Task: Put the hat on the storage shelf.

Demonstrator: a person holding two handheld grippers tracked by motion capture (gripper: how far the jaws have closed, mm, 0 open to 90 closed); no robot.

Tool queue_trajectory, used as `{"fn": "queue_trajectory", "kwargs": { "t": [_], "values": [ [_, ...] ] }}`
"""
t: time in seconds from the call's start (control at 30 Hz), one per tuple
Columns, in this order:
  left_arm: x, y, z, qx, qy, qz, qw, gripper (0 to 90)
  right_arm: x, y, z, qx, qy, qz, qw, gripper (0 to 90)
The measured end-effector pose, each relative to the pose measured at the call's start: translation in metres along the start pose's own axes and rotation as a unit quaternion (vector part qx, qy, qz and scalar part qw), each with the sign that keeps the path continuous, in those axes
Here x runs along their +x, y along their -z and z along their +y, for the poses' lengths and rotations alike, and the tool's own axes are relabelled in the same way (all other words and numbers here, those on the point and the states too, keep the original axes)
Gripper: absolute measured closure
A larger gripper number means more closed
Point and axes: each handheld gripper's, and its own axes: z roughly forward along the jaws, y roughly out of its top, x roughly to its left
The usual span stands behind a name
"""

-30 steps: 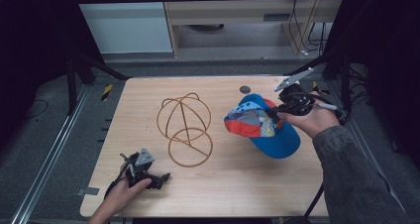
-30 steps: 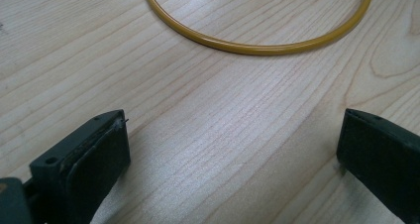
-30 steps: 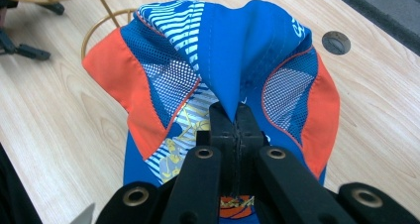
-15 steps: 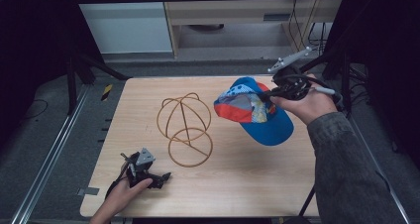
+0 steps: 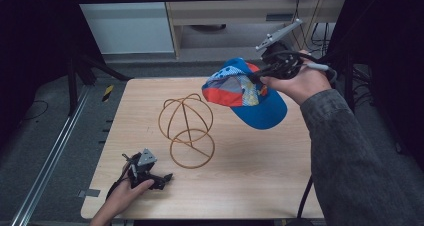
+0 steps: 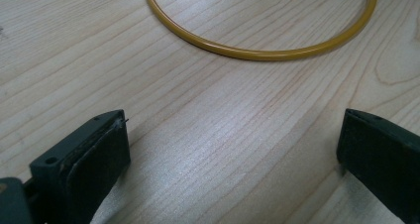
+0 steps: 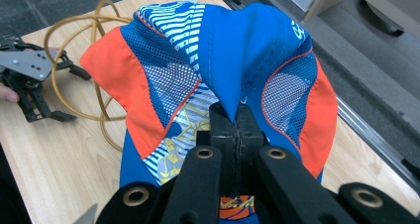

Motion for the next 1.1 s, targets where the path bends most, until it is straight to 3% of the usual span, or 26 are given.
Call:
{"fn": "queue_trajectory", "kwargs": {
  "t": [0.47, 0.77, 1.1],
  "values": [
    [0.0, 0.0, 0.0, 0.0, 0.0, 0.0, 1.0, 0.0, 0.025, -0.026, 0.049, -0.017, 0.041, 0.024, 0.9987, 90.0],
    [0.0, 0.0, 0.0, 0.0, -0.002, -0.001, 1.0, 0.0, 0.039, -0.049, 0.064, -0.02, 0.056, 0.036, 0.9976, 90.0],
    [0.001, 0.0, 0.0, 0.0, -0.001, 0.0, 1.0, 0.0, 0.051, -0.066, 0.079, -0.022, 0.057, 0.029, 0.9977, 90.0]
  ]
}}
